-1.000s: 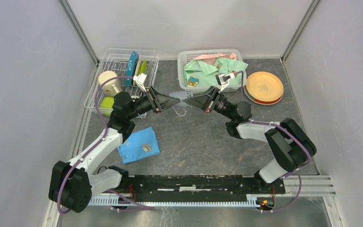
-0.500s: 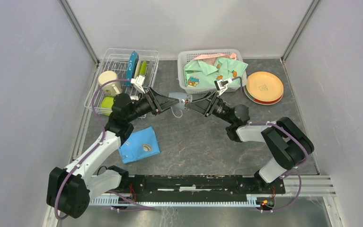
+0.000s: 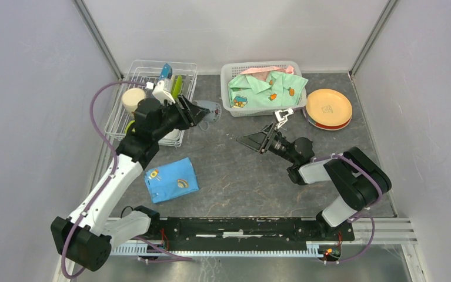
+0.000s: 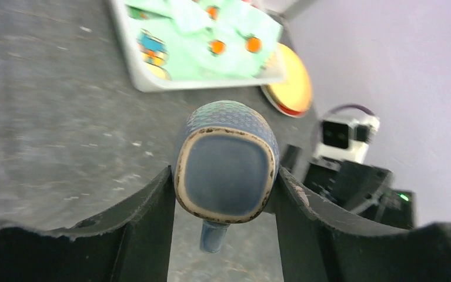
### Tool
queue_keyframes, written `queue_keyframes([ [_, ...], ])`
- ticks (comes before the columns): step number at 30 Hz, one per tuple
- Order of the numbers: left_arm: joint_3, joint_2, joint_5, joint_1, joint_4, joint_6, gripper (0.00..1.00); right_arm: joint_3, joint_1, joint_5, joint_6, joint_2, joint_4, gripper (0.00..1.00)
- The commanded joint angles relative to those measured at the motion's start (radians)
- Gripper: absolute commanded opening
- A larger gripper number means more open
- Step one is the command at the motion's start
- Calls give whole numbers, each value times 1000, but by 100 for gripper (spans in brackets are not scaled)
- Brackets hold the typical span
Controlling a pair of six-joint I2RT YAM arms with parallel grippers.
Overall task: Load the mixed dishes into the dish rack
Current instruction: Turn the cup upside down in the dish rack.
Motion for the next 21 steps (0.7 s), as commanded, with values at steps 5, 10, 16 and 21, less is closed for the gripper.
queue_keyframes([
  [5, 196, 140, -444, 4, -215, 364, 2, -32, -15, -36, -12, -34, 408, 98],
  [10, 247, 257, -589, 27, -201, 411, 2, -39, -15, -72, -46, -75, 343, 98],
  [16, 328, 382, -672, 46, -192, 426, 2, -51, -15, -96, -239, -213, 26, 98],
  [21, 385, 439, -682, 85, -210, 436, 2, -37, -15, -68, -466, -357, -319, 98],
])
